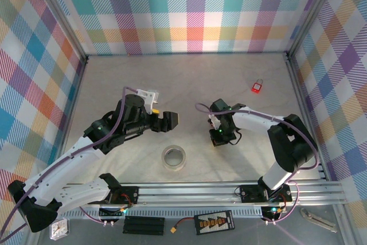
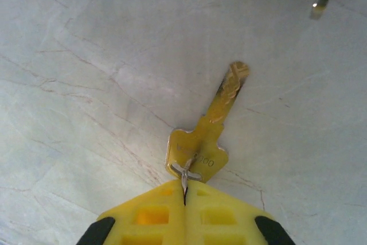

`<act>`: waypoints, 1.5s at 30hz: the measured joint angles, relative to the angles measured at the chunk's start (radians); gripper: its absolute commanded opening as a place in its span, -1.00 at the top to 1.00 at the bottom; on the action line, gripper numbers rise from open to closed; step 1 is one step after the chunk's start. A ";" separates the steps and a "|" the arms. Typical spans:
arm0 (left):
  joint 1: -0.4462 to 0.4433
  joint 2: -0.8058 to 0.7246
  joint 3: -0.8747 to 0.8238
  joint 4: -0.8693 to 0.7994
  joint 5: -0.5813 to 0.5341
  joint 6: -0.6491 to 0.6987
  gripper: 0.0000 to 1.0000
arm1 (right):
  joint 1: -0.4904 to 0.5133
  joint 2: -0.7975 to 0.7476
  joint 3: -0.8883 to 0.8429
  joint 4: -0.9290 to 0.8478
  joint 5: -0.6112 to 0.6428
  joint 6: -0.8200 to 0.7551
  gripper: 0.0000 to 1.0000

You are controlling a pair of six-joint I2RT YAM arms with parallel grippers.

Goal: Unlock with the key

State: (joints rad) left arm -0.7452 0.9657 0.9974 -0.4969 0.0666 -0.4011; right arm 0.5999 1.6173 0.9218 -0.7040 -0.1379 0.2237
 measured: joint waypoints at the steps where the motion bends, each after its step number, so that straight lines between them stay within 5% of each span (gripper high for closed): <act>1: 0.000 0.000 0.000 0.003 -0.001 -0.018 -0.87 | 0.000 -0.014 0.000 -0.003 0.002 0.000 1.00; 13: -0.076 0.163 -0.105 0.358 0.056 -0.502 -0.64 | 0.002 -0.428 0.115 0.035 0.026 0.079 1.00; 27: -0.110 0.346 -0.087 0.599 0.097 -1.002 -0.63 | 0.002 -0.449 0.134 0.185 0.021 0.204 1.00; 45: -0.151 0.531 -0.084 0.900 0.121 -1.349 -0.58 | 0.005 -0.504 0.022 0.296 0.013 0.267 1.00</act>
State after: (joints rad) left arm -0.8963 1.4963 0.9131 0.4030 0.1875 -1.7496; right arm 0.6048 1.1133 0.9440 -0.4080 -0.1253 0.4908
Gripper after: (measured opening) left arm 0.798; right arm 0.065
